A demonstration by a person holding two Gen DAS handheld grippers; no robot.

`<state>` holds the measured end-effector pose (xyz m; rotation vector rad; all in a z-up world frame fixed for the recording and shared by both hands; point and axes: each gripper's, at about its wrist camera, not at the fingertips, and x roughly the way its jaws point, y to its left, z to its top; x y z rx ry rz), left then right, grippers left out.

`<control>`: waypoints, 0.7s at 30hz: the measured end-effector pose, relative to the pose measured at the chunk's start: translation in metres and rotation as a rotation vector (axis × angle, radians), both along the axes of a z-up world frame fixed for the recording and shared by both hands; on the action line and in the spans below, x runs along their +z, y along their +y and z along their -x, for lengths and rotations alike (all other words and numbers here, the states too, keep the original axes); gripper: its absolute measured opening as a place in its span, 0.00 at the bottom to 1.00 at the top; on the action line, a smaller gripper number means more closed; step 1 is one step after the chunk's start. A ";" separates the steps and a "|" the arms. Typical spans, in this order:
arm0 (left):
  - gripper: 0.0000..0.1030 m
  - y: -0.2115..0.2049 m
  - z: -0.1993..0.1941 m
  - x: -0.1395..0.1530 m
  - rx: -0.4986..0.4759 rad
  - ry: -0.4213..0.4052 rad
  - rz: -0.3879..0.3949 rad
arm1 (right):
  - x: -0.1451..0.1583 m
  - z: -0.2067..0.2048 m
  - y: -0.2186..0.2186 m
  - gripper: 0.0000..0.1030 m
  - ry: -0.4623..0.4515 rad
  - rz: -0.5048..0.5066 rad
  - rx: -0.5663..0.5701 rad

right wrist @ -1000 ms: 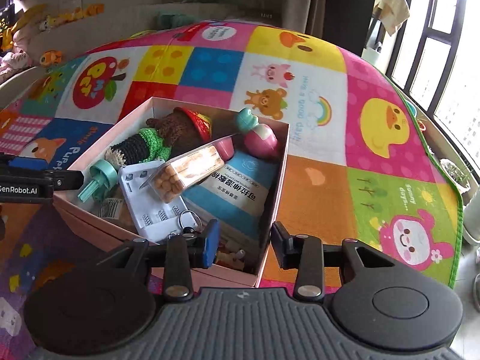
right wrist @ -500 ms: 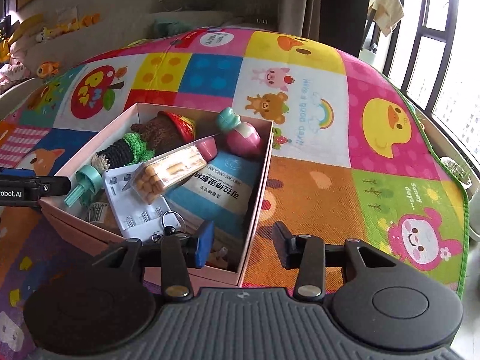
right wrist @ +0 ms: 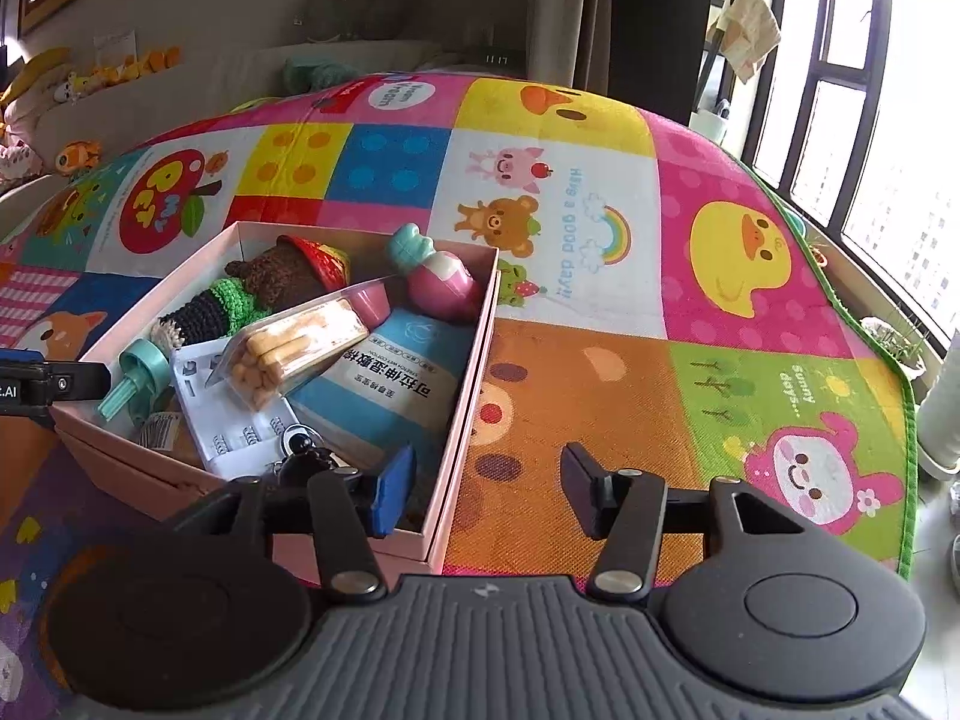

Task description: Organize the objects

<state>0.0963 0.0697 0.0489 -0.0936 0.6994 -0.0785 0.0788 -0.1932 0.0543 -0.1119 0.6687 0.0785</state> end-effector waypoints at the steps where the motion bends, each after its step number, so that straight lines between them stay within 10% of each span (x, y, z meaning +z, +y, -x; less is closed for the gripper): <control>1: 0.83 0.000 0.008 0.003 0.011 -0.042 0.012 | 0.003 0.004 -0.001 0.59 -0.008 -0.012 0.003; 7: 0.82 0.000 0.070 0.030 -0.011 -0.195 0.005 | 0.030 0.066 -0.002 0.99 -0.139 -0.089 0.008; 17: 0.83 -0.029 0.137 -0.035 -0.117 0.064 -0.085 | -0.033 0.146 0.039 1.00 0.087 -0.049 -0.034; 21: 0.88 -0.036 0.148 -0.047 -0.087 -0.036 -0.144 | -0.049 0.134 0.040 1.00 0.098 -0.064 -0.079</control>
